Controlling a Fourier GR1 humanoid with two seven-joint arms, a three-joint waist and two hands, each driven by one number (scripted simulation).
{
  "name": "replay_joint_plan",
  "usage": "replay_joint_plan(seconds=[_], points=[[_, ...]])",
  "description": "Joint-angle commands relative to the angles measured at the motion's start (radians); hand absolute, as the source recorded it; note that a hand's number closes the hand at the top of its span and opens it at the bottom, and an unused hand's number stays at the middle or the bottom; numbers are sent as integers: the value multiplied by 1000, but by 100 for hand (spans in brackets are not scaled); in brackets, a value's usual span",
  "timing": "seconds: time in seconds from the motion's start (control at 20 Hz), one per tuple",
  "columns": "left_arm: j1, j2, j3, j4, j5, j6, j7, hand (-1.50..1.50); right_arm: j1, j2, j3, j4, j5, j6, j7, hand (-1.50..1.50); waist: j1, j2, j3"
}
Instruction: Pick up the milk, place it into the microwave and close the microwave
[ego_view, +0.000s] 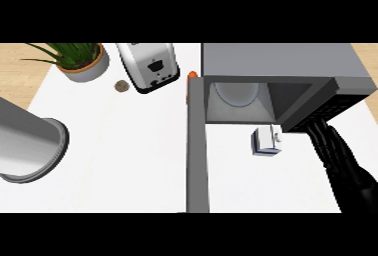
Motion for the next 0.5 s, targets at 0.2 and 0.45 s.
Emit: replay_joint_plan(seconds=[0.2, 0.45], points=[[57, -13, 97, 5, 71, -97, -35, -150, -69, -1, -7, 160, 89, -19, -85, -150, -4, 1, 0], [168, -20, 131, 42, 76, -189, -160, -150, -162, 14, -14, 376, 180, -82, -187, -150, 9, 0, 0]])
